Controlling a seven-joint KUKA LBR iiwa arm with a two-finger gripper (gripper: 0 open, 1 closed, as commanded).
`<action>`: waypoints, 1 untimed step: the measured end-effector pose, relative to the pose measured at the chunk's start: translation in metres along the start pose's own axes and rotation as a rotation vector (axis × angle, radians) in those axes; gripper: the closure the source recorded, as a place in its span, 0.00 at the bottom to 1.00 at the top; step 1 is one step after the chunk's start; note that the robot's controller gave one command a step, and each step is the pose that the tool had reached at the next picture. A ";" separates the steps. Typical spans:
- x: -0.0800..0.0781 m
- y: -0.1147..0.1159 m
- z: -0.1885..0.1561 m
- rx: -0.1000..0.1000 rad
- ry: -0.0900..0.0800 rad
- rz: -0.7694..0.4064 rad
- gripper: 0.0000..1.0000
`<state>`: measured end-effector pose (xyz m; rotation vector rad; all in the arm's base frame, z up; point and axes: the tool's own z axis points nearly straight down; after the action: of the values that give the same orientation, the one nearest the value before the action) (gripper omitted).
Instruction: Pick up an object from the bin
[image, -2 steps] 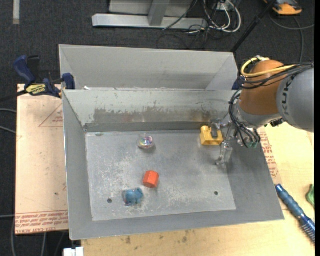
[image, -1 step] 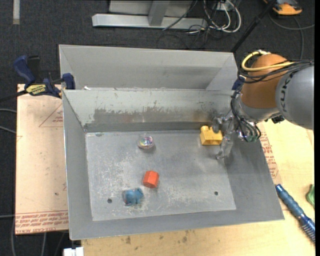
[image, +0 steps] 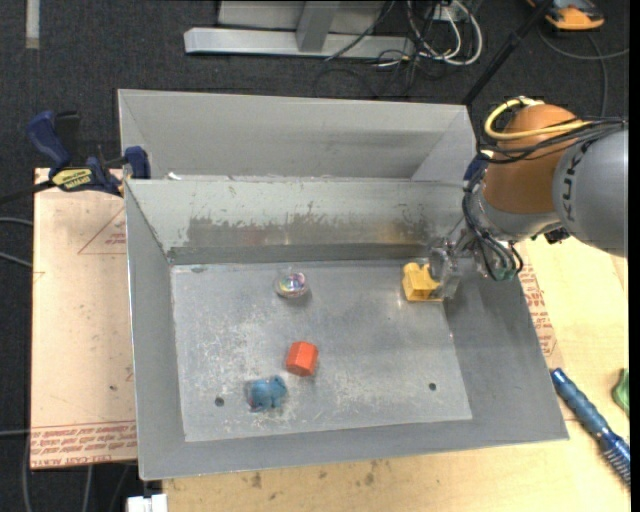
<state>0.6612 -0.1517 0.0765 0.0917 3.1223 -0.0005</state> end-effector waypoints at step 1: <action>-0.002 0.000 -0.013 -0.001 0.009 0.000 1.00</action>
Offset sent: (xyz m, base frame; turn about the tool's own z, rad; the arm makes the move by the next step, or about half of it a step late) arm 0.0000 -0.0001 0.0109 0.0000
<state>0.6633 -0.1515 0.0894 0.0921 3.1316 0.0008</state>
